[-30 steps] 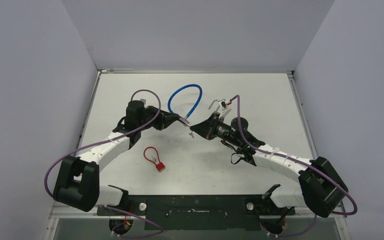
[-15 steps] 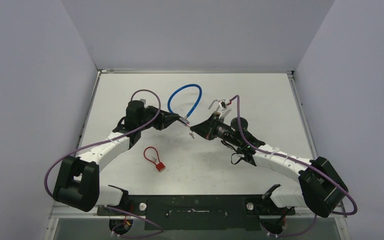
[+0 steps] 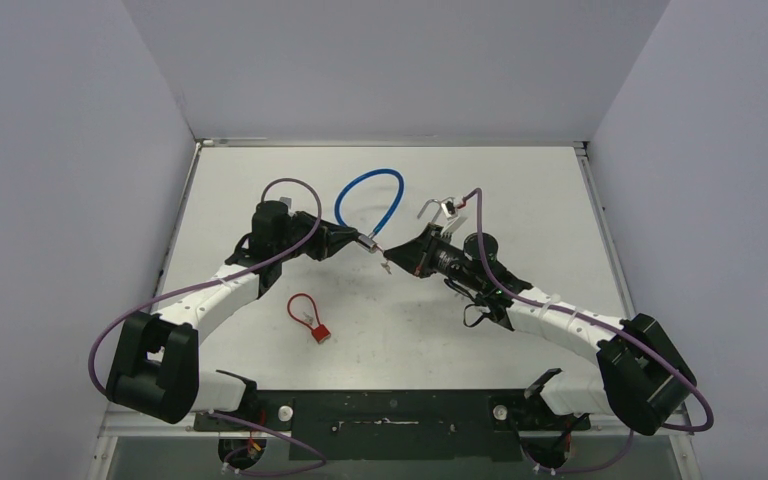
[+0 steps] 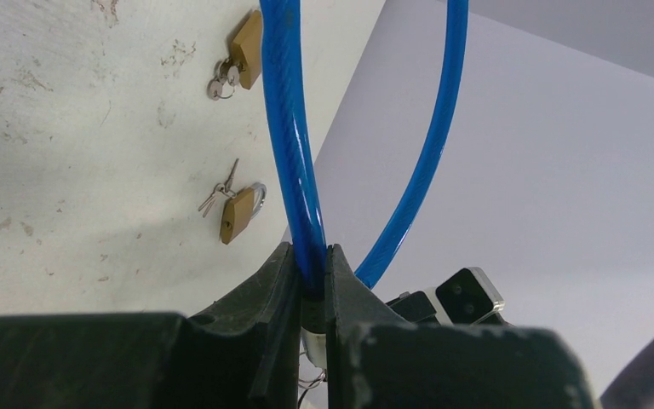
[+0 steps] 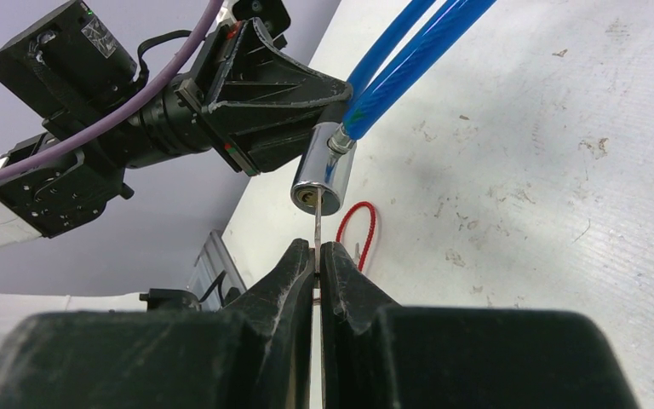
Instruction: Unlock with the key
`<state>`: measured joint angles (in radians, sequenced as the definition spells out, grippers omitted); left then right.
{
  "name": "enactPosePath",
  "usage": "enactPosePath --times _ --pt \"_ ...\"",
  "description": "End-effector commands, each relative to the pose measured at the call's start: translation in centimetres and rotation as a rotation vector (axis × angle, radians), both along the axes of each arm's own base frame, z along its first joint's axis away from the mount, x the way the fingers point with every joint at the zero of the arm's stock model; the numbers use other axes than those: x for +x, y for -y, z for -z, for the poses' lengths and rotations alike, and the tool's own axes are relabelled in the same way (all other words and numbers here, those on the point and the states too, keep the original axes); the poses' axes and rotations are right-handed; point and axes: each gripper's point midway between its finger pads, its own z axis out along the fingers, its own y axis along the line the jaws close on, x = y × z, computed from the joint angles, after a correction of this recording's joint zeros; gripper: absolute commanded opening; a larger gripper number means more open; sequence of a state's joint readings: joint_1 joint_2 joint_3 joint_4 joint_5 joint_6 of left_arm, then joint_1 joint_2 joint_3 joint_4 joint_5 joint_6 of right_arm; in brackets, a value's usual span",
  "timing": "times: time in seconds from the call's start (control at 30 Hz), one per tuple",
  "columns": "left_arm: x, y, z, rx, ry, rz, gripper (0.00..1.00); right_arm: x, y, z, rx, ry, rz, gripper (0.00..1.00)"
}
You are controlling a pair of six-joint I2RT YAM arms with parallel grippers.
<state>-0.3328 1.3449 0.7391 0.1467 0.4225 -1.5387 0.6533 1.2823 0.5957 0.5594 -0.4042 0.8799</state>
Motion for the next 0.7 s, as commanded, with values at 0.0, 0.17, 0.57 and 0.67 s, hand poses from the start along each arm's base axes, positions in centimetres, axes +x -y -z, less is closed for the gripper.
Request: enactPosePath --times 0.0,0.17,0.57,0.67 --pt "0.3 0.8 -5.0 -0.046 0.172 0.040 0.00 1.0 -0.1 -3.8 0.063 0.095 0.019 0.00" --pt "0.4 0.8 -5.1 -0.053 0.168 0.032 0.00 0.5 -0.5 -3.4 0.062 0.089 -0.012 0.00" --pt "0.6 0.5 -4.5 -0.051 0.146 0.009 0.00 -0.6 0.3 -2.1 0.049 0.072 -0.010 0.00" --pt "0.7 0.6 -4.6 -0.052 0.148 0.010 0.00 -1.0 0.2 -2.1 0.054 0.075 -0.025 0.00"
